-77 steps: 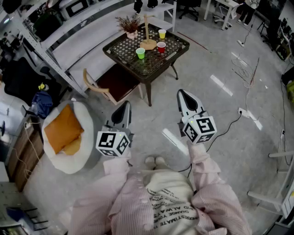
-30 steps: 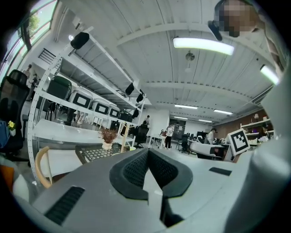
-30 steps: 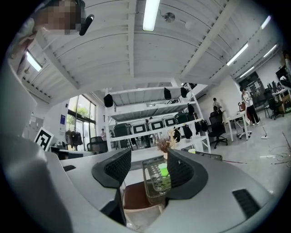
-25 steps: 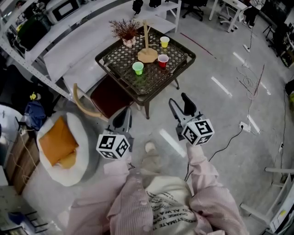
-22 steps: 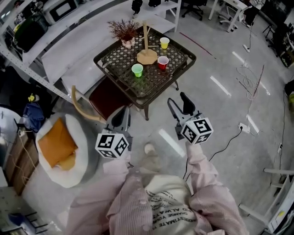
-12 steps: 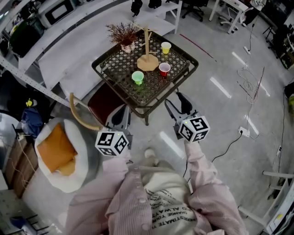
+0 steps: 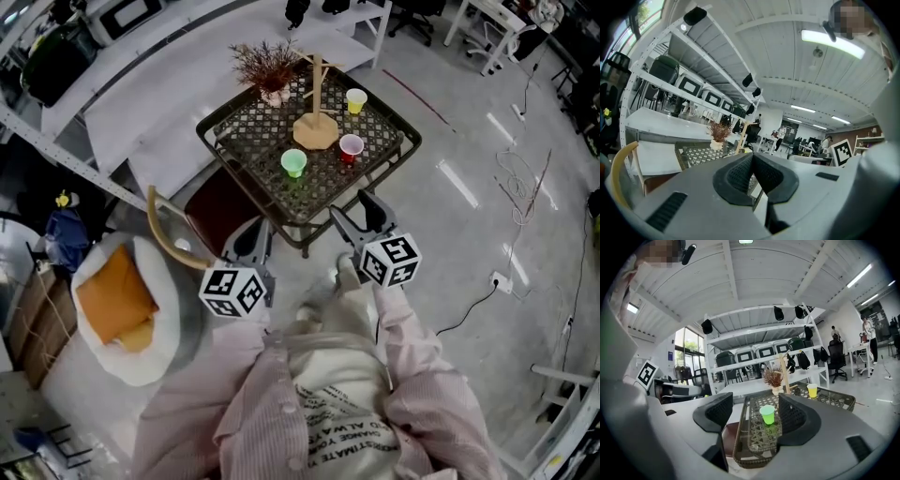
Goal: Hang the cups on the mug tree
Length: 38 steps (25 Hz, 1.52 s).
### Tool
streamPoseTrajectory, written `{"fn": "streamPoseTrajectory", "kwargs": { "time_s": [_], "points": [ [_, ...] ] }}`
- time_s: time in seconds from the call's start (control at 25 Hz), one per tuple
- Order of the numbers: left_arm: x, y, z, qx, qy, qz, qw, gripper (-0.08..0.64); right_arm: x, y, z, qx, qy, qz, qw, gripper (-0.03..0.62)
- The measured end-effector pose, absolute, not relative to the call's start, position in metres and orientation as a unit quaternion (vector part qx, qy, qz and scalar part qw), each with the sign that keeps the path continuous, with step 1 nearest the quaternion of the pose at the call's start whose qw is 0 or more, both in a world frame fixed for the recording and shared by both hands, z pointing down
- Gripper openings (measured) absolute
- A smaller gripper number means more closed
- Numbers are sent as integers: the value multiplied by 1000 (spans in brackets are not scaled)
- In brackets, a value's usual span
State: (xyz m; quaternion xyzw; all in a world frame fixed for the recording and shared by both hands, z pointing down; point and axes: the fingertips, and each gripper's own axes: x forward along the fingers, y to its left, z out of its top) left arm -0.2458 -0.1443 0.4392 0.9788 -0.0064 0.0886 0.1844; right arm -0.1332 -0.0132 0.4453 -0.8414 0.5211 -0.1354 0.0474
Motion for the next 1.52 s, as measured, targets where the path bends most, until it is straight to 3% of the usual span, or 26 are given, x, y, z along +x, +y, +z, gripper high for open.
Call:
{"fn": "streamPoseTrajectory", "kwargs": {
  "time_s": [0.68, 1.52],
  "points": [
    [-150, -180, 508, 952, -110, 144, 247, -2, -42, -95, 520, -754, 630, -187, 1, 270],
    [-125, -204, 602, 893, -280, 160, 314, -2, -27, -169, 649, -632, 726, -251, -101, 280]
  ]
}}
